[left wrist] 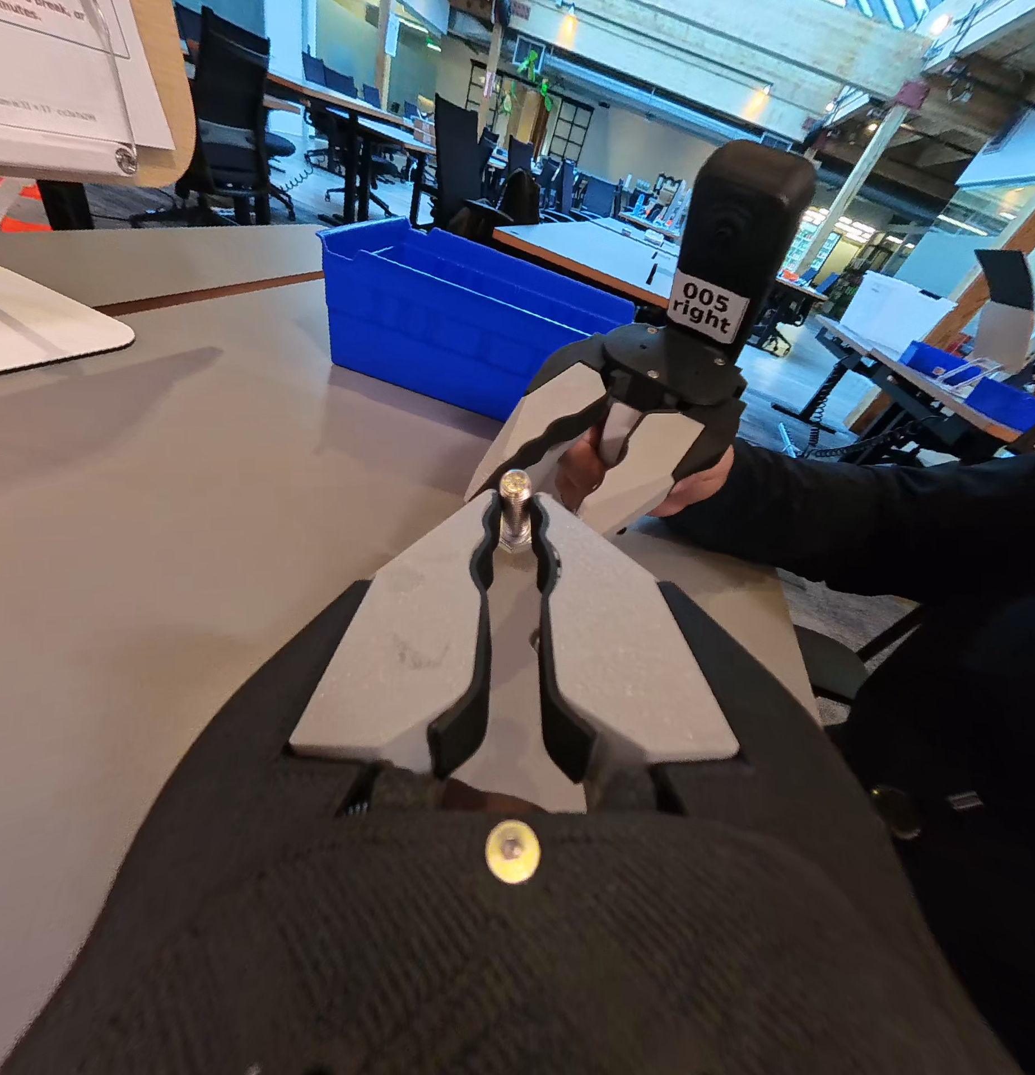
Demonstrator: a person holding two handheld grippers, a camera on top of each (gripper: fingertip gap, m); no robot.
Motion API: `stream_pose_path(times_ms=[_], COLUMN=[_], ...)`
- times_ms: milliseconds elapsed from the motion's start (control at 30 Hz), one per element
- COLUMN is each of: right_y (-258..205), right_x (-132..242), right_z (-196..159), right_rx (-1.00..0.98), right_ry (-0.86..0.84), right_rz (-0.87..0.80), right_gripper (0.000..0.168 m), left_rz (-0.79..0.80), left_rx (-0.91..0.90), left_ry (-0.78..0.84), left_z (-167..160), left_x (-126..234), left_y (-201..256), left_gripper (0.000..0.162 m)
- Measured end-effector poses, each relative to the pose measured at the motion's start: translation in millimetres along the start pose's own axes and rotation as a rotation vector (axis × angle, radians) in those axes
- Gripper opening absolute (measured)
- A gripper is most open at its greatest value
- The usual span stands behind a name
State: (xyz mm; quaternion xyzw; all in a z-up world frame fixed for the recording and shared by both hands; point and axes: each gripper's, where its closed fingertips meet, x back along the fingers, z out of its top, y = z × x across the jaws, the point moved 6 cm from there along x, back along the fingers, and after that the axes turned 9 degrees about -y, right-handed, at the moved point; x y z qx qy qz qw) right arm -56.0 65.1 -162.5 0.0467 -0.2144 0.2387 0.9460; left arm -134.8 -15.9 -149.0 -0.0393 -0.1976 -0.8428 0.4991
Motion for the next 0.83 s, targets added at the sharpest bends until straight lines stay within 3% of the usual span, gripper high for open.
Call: stream_pose_path(times_ms=[267,833], right_y=[-3.5,1.8], right_x=[1.2,6.8], right_z=[3.5,8.0], right_rx=[-0.015,-0.250], right_ry=[0.034,0.128], right_rz=[0.039,0.226], right_gripper=[0.016,0.015], left_rz=[-0.024,-0.062], left_rx=[0.014,0.077], left_ry=[0.006,0.097], left_z=[-0.3,6.7], left_x=[-1.3,0.3], left_y=[1.0,0.4], left_gripper=[0.007,0.008])
